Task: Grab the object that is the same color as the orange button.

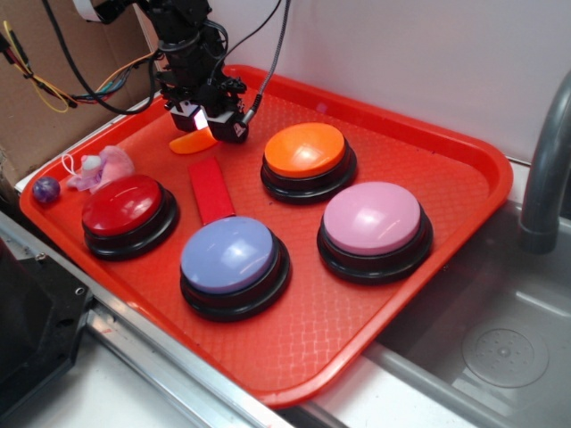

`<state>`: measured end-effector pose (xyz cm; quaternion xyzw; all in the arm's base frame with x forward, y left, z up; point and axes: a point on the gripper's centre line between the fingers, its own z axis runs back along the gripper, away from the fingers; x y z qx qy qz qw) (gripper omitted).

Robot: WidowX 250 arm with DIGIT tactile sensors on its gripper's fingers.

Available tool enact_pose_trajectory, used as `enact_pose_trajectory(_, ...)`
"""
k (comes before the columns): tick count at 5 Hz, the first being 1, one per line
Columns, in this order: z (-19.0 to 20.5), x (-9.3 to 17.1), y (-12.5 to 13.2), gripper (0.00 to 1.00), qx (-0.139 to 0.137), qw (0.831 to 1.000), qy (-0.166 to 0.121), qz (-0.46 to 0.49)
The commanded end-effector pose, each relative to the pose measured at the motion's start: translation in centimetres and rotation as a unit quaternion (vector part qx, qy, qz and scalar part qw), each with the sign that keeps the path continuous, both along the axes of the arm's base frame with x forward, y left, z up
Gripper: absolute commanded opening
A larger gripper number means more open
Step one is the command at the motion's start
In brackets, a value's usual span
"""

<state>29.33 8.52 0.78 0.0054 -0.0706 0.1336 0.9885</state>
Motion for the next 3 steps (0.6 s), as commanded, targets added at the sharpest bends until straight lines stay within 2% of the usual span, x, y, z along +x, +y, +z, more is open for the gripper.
enact_pose_trajectory(1,6.3,1.6,-0.3,0.0,-0.004,0.998,-0.058,-0.001)
enact_pose_trajectory(2,8.3,1.9,-0.7,0.0,-0.009,0.998,-0.065,0.005)
enact_pose_trajectory(3,10.5,2.3,-1.4,0.0,-0.003,0.997,-0.073,0.024)
